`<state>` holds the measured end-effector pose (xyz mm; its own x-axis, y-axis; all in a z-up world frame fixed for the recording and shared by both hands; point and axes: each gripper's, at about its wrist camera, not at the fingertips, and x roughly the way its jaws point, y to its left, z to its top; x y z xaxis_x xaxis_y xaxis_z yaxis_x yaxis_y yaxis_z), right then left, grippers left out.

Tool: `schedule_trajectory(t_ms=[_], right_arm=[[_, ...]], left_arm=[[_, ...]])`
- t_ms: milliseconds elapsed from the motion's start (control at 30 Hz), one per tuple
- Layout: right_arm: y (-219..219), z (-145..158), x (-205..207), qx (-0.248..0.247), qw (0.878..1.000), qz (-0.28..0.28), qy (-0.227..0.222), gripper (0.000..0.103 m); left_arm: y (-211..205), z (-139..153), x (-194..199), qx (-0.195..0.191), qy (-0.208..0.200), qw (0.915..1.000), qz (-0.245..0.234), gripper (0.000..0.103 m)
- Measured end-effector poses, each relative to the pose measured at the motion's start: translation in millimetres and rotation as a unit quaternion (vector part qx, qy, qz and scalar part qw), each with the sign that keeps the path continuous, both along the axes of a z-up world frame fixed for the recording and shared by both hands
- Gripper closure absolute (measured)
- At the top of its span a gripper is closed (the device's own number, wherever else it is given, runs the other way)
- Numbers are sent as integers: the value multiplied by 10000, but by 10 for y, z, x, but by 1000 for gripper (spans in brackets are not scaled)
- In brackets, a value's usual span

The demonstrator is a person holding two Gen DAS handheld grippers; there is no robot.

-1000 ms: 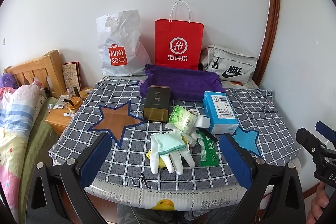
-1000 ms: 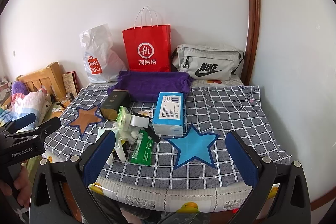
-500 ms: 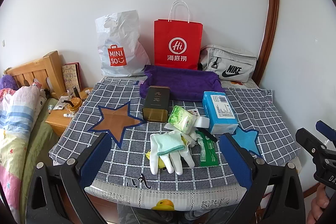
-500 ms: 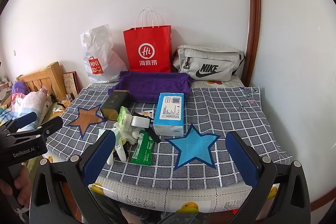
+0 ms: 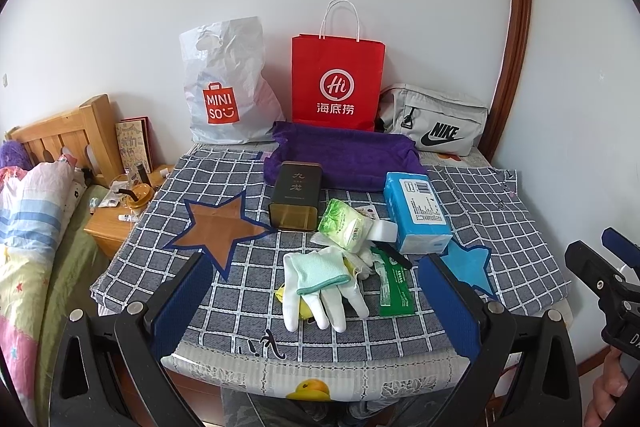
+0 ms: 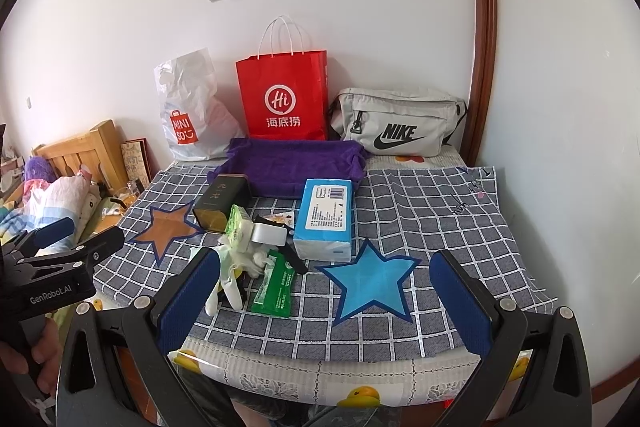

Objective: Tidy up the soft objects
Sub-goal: 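Move the left tool toward the white glove while the right tool approaches the green packet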

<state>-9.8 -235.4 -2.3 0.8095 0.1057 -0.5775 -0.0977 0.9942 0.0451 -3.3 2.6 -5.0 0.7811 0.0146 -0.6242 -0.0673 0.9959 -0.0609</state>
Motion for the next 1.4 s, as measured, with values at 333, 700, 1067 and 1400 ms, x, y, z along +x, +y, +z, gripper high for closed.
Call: schedule_trajectory(t_ms=[333, 700, 1067, 1400], right_arm=[[33, -109, 60, -32, 9999, 62, 81, 0], [21, -510, 304, -59, 9989, 59, 453, 0], [-22, -1020, 632, -4, 9943, -1, 1066, 0], [-32, -1440, 885, 20, 9879, 3, 1549, 0]], left_arm=[[40, -195, 166, -93, 264, 9995, -109, 0], [90, -746, 547, -147, 876, 9960, -48, 0], [218, -1265, 880, -487, 1329, 9899, -97, 4], [92, -1451, 1209, -586, 1365, 9878, -462, 4]])
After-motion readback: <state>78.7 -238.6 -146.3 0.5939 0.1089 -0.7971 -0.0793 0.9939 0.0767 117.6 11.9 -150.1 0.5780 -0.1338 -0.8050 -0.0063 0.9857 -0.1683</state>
